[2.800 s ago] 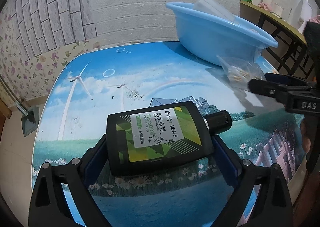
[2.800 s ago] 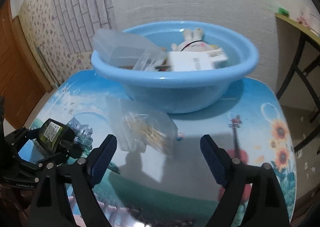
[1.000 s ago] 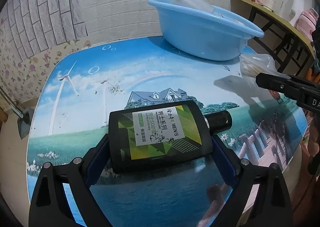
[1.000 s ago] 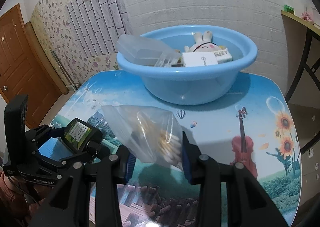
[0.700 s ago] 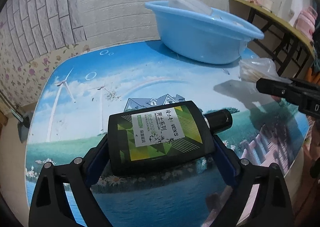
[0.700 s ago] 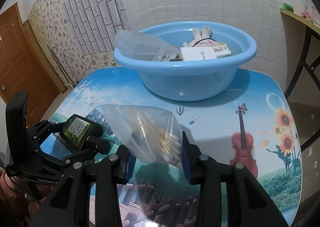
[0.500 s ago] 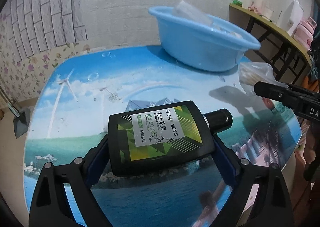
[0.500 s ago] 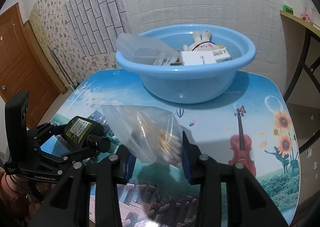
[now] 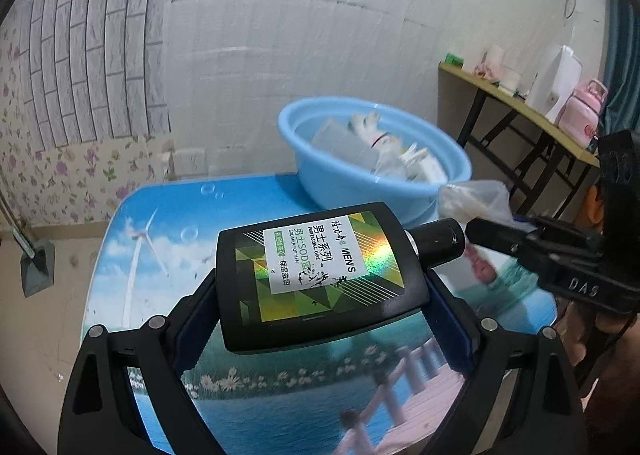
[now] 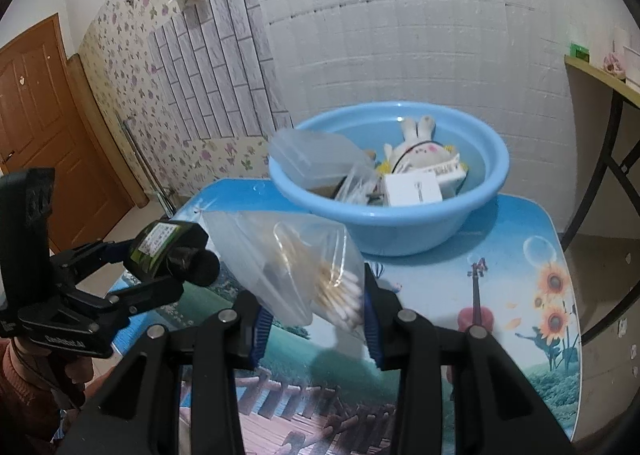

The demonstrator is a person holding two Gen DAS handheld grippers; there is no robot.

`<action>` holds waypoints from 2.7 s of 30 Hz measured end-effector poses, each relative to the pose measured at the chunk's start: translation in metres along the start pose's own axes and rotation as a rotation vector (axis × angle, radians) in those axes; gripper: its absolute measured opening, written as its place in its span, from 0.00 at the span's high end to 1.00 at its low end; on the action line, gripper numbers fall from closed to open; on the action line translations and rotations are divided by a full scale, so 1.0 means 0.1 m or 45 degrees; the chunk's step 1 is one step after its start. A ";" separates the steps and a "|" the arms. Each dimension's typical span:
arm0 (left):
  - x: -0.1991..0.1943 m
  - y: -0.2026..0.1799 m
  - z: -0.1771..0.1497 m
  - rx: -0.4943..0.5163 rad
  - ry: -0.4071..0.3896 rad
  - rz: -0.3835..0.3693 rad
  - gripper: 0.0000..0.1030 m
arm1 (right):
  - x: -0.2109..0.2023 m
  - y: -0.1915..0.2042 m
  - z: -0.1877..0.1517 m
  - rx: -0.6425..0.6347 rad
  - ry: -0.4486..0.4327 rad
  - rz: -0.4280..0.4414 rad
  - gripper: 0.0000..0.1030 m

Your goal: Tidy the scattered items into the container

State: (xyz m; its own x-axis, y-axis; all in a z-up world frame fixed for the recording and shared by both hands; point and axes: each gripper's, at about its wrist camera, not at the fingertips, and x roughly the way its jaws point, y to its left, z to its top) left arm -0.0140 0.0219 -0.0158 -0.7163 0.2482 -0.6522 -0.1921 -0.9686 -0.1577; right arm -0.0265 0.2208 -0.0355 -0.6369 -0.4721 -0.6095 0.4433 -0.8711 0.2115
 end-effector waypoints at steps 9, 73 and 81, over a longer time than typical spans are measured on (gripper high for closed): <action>-0.06 -0.18 0.35 0.038 -0.075 -0.034 0.09 | -0.25 -0.06 0.18 -0.001 -0.102 -0.013 0.64; 0.43 -0.37 0.85 0.113 -0.014 0.084 0.00 | 0.25 -0.46 0.74 0.081 -0.042 -0.206 0.32; 0.14 -0.32 0.71 0.091 -0.024 0.095 0.00 | 0.04 -0.17 0.69 0.044 -0.042 -0.222 0.24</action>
State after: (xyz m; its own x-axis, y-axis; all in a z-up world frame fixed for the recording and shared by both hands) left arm -0.0658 0.0577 0.0331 -0.7425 0.1761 -0.6463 -0.1845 -0.9813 -0.0554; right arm -0.0803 0.2247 0.0112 -0.7227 -0.3171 -0.6142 0.3026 -0.9440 0.1313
